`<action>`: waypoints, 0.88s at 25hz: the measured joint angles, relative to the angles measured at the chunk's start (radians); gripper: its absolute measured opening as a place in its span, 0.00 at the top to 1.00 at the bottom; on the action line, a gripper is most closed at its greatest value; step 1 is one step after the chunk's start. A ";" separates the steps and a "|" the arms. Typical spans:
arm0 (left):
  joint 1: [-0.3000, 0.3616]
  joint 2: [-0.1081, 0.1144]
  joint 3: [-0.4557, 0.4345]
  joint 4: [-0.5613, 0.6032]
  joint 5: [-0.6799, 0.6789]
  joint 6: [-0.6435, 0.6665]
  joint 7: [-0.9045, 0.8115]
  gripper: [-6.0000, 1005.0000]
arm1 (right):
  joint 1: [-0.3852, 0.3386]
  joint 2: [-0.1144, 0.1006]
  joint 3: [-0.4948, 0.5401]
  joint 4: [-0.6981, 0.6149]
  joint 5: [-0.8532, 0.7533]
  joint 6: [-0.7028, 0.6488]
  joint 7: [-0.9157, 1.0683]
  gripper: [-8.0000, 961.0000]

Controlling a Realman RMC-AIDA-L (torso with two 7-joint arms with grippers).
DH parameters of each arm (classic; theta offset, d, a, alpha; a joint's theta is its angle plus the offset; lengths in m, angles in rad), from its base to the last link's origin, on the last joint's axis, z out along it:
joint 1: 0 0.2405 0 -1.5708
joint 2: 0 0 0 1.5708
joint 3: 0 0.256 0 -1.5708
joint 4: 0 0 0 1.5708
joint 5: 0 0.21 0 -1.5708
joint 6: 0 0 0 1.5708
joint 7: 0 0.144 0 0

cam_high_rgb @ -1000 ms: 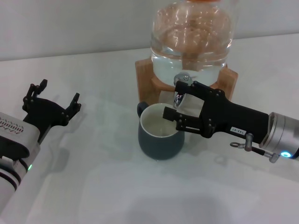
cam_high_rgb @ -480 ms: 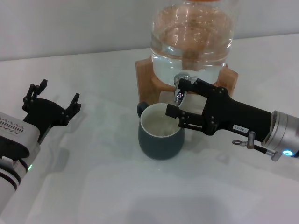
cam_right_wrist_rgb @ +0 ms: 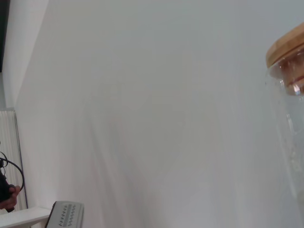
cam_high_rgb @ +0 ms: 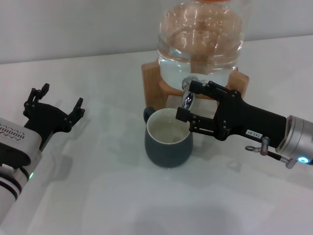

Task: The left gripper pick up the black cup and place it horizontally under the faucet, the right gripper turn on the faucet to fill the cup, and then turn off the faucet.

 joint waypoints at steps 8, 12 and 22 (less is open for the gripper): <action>-0.002 0.000 0.000 0.000 0.000 -0.018 0.000 0.12 | -0.006 0.003 -0.005 0.000 -0.012 -0.049 -0.002 0.10; -0.004 0.000 0.000 -0.001 0.000 -0.023 0.000 0.12 | -0.017 0.013 -0.007 0.000 -0.030 -0.082 -0.004 0.10; -0.005 0.000 -0.004 -0.005 0.000 -0.024 0.000 0.12 | -0.037 0.009 0.086 0.001 -0.049 -0.160 -0.029 0.10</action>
